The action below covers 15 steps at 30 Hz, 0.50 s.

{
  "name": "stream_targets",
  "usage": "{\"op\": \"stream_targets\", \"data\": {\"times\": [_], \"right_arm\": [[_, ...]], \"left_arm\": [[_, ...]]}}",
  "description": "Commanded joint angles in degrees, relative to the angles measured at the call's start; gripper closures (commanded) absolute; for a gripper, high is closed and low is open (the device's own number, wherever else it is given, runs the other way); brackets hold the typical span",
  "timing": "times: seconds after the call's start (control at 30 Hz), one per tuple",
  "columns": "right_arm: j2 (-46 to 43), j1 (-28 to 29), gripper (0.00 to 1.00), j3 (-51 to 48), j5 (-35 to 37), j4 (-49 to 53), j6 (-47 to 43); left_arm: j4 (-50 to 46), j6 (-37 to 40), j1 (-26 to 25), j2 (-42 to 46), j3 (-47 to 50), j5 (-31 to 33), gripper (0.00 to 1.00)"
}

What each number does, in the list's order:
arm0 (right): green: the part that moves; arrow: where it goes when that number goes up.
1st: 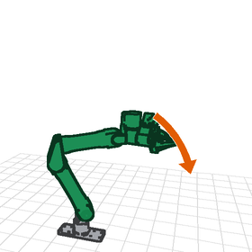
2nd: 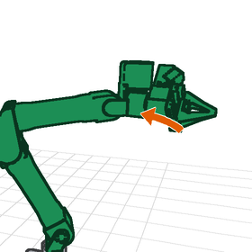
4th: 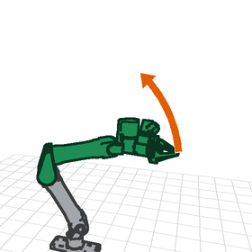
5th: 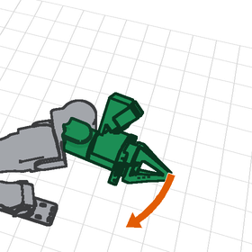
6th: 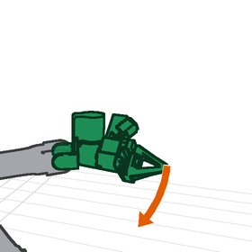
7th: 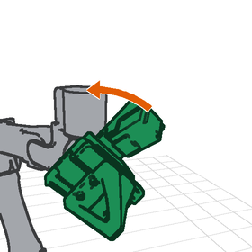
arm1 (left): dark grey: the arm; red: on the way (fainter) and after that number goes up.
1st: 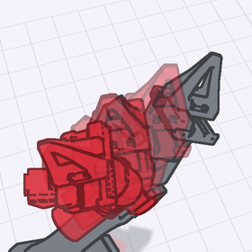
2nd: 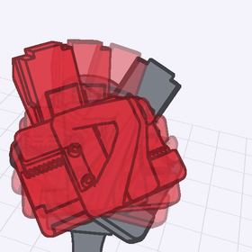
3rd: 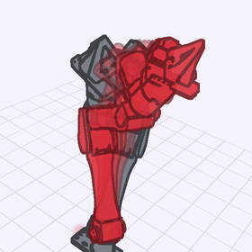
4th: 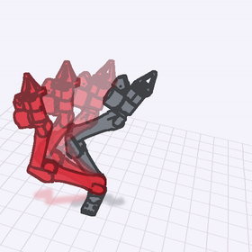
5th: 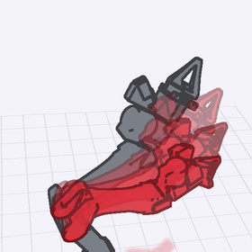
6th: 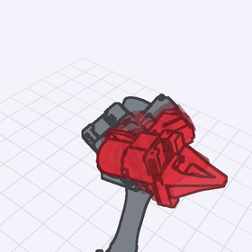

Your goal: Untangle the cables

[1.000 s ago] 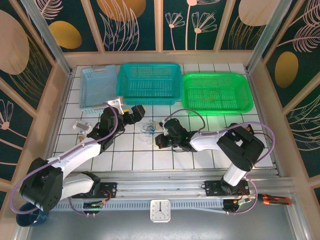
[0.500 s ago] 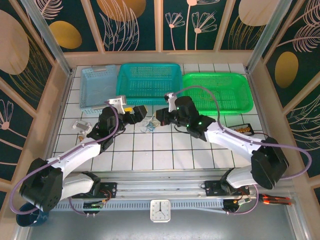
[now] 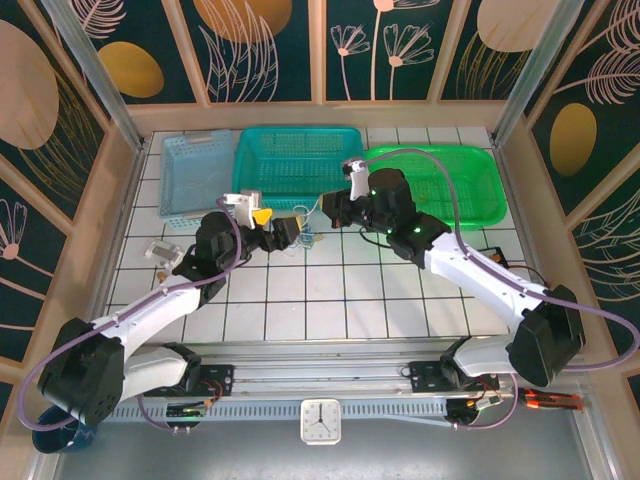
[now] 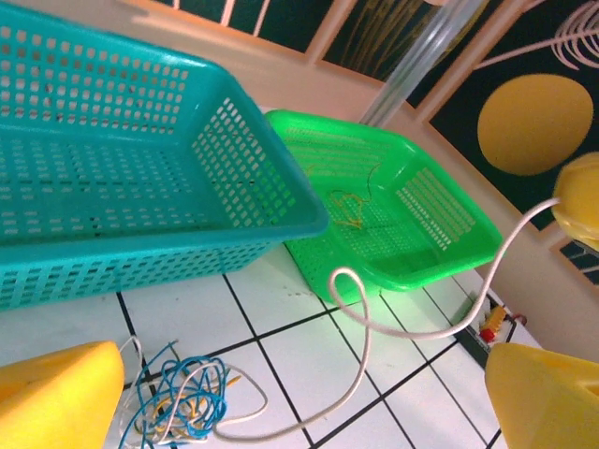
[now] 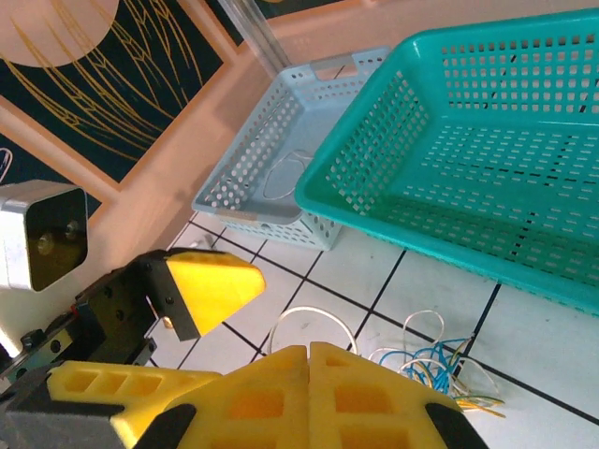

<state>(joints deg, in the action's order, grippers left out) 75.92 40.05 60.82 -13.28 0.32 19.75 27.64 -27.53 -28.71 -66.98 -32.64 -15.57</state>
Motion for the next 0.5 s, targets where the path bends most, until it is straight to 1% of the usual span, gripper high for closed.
{"op": "stream_targets", "data": {"times": [0.0,0.1,0.27,0.37,0.47], "right_arm": [[0.44,-0.24,1.00,2.63,-1.22,1.82,-2.60],[0.94,-0.24,1.00,2.97,-1.31,2.28,-3.18],[1.76,-0.28,1.00,3.25,-2.18,2.57,-3.60],[2.04,-0.16,1.00,3.26,-2.67,2.53,-3.66],[1.97,-0.14,1.00,3.26,-3.20,2.66,-3.62]], "left_arm": [[1.01,8.19,0.08,1.15,-2.72,-3.08,0.03],[-1.29,13.86,-1.05,0.74,-4.21,-2.50,0.04],[-6.96,22.28,-5.04,-2.92,-9.03,-0.63,0.08],[-8.49,24.74,-6.79,-5.72,-11.38,0.92,0.13],[-7.89,25.46,-7.17,-7.63,-12.42,1.74,0.19]]}}
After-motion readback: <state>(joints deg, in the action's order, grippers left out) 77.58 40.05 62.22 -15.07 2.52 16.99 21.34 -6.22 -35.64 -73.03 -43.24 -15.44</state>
